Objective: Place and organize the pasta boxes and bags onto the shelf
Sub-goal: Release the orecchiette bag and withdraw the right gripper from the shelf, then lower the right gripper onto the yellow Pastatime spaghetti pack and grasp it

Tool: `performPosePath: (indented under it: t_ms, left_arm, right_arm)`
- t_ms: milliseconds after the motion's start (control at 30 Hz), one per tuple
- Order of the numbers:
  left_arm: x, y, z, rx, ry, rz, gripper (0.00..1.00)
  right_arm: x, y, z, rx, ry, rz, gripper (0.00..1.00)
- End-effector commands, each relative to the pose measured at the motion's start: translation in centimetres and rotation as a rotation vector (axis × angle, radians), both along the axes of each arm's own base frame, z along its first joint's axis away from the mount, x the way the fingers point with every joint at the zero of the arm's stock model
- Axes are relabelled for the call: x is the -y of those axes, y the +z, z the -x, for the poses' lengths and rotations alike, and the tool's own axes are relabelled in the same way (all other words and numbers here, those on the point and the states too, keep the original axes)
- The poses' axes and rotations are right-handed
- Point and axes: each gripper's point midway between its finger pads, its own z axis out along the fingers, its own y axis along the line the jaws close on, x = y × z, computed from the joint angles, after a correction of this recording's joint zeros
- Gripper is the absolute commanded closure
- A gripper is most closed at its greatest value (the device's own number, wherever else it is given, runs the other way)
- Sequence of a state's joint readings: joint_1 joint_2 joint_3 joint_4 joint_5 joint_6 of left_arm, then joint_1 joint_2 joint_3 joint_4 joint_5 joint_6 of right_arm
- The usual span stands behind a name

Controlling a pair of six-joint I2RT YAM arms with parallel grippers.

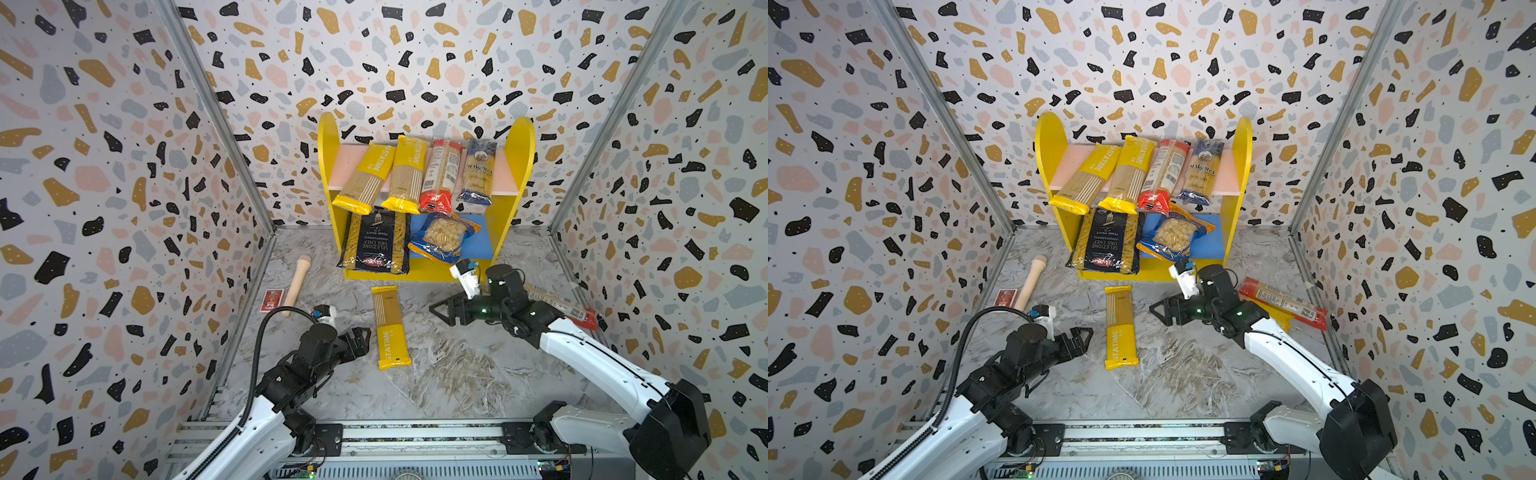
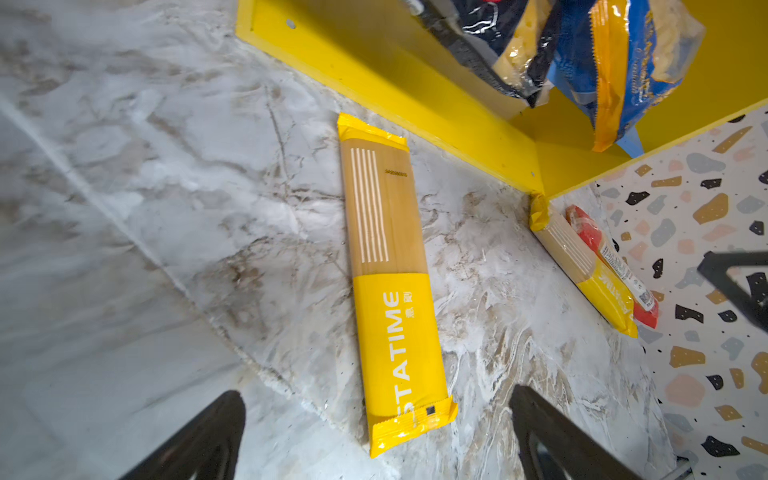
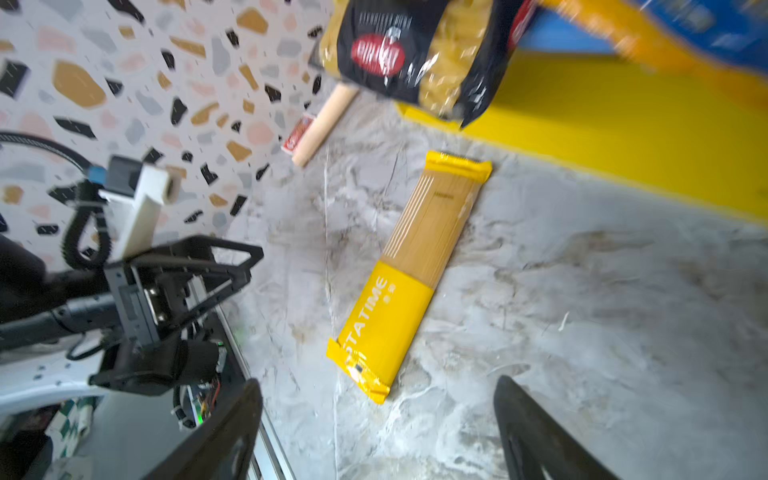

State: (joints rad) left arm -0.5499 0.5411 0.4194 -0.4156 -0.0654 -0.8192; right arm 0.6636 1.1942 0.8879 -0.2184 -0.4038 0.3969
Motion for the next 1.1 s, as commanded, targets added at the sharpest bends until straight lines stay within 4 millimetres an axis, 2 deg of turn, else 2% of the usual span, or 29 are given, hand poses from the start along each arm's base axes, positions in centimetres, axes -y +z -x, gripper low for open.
performPosePath:
  t_ms: [0,200,367,600,833,1067]
  left_arm:
    - [-2.4,-0.9,1.0,-0.036,0.119,0.003,0.0]
    - [-3.3,-1.5,2.3,-0.051,0.152,0.023,0.0]
    - [-3.9,-1.9,2.6,-0.069,0.165,-0.006,0.01]
    - [-4.2,-3.0,3.1,-0.101,0.177,-0.01,0.0]
    - [-4.7,-4.8,3.9,-0.135,0.203,0.001,0.02]
    - [-4.9,-4.7,4.4,-0.12,0.229,0.062,0.03]
  right_arm:
    - [0.4,-2.3,0.4,0.004,-0.097,0.141,0.11]
    - [-2.3,-5.6,3.3,-0.039,-0.049,0.242,0.1]
    - [-4.4,-7.7,4.4,-0.071,-0.019,0.298,0.09]
    - [-7.4,-10.9,4.2,-0.114,0.01,0.384,0.08]
    - [-9.3,-12.4,3.2,-0.14,-0.001,0.412,0.05]
    - [-10.9,-13.9,2.3,-0.14,-0.026,0.521,0.03]
